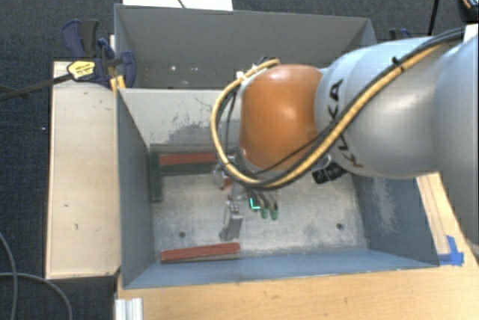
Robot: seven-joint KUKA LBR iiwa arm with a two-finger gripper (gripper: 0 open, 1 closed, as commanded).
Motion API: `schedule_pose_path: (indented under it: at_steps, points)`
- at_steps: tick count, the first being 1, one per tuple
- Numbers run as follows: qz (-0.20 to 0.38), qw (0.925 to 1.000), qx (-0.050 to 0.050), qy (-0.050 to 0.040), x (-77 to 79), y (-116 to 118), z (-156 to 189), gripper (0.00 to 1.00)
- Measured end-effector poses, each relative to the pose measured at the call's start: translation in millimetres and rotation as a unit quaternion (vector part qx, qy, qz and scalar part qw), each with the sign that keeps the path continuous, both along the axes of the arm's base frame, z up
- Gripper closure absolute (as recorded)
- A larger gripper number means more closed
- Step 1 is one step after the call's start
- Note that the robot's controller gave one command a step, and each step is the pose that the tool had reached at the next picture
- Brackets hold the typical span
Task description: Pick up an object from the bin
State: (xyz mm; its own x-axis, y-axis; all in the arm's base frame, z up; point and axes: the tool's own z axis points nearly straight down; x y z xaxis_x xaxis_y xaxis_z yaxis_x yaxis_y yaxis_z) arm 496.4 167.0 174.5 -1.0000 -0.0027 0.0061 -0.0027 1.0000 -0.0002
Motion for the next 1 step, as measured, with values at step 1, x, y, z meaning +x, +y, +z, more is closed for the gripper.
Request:
schedule_pose_path:
  at_steps: [1]
  points:
    - [0.059, 0.9982, 0.001, -0.0049, -16.8, 9.1, -105.7, 0.00]
